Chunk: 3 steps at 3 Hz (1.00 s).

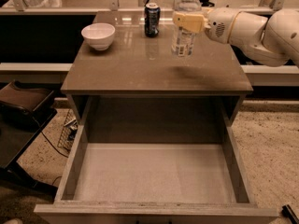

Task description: Pick blue plastic bottle from top drawer and place on counter

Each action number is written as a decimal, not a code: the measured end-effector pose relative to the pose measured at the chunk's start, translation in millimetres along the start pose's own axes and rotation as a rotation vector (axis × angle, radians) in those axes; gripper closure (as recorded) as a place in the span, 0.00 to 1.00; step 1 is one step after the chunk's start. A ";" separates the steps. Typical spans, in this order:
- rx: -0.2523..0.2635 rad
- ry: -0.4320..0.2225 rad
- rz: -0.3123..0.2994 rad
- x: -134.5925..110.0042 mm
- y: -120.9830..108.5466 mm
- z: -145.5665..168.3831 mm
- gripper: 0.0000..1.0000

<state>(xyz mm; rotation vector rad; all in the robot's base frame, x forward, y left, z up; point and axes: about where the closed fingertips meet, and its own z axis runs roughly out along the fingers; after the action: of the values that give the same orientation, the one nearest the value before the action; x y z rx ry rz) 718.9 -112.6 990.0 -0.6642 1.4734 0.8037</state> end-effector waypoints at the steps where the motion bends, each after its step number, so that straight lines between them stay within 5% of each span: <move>1: 0.088 0.070 -0.010 28.0 -20.8 -0.5 1.00; 2: 0.156 0.099 0.011 66.1 -36.8 -5.1 1.00; 3: 0.169 0.092 0.021 70.5 -37.3 -4.4 0.98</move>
Offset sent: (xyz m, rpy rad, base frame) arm 0.0244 -0.0223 -0.1172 -0.0407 0.0821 -0.2152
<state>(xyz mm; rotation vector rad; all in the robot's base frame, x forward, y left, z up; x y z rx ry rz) 741.7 -133.7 916.3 -0.5652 1.6138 0.6637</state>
